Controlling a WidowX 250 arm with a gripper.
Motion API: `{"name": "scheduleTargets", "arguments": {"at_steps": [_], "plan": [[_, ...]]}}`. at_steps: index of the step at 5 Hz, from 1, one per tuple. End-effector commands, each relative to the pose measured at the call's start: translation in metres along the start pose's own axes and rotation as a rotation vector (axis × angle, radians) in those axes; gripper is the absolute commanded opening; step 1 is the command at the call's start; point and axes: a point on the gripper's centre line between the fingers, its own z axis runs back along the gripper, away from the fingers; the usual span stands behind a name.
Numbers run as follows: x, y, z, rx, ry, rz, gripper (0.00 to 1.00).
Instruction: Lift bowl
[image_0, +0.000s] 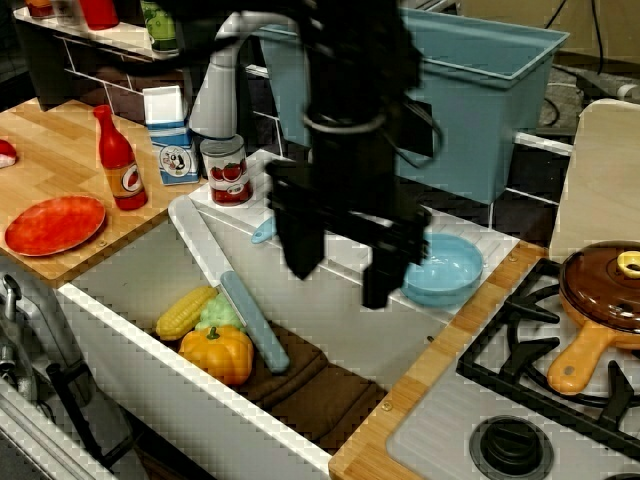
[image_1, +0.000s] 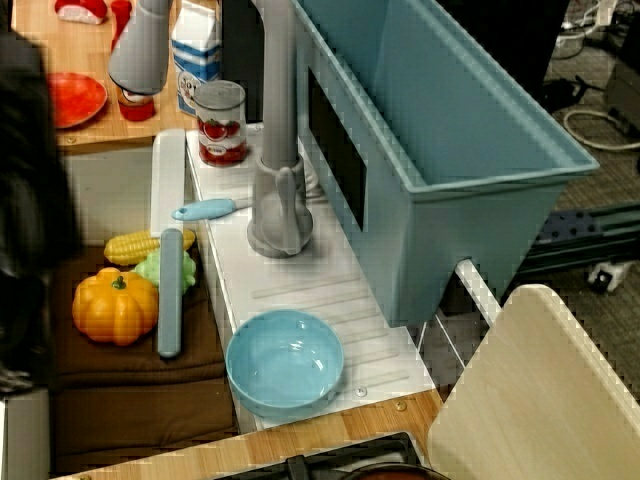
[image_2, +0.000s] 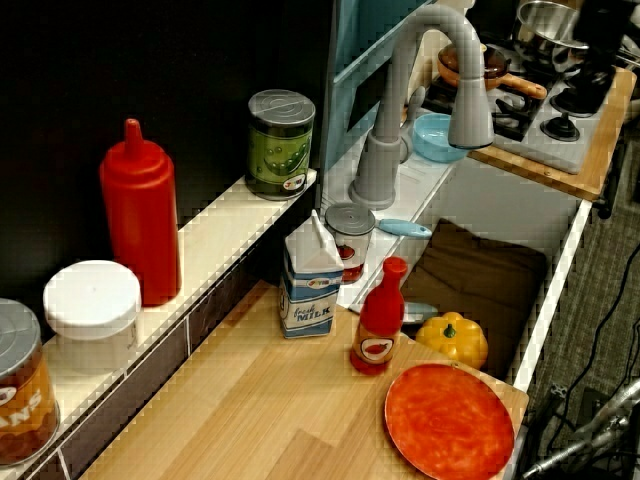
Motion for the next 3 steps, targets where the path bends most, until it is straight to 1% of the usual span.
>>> {"name": "scheduleTargets", "arguments": {"at_steps": [1, 2, 3], "plan": [[0.049, -0.011, 0.007, -0.033, -0.051, -0.021, 1.0], [0.068, -0.015, 0.008, -0.04, -0.052, -0.033, 1.0], [0.082, -0.017, 0.007, -0.047, -0.072, -0.023, 1.0]]}}
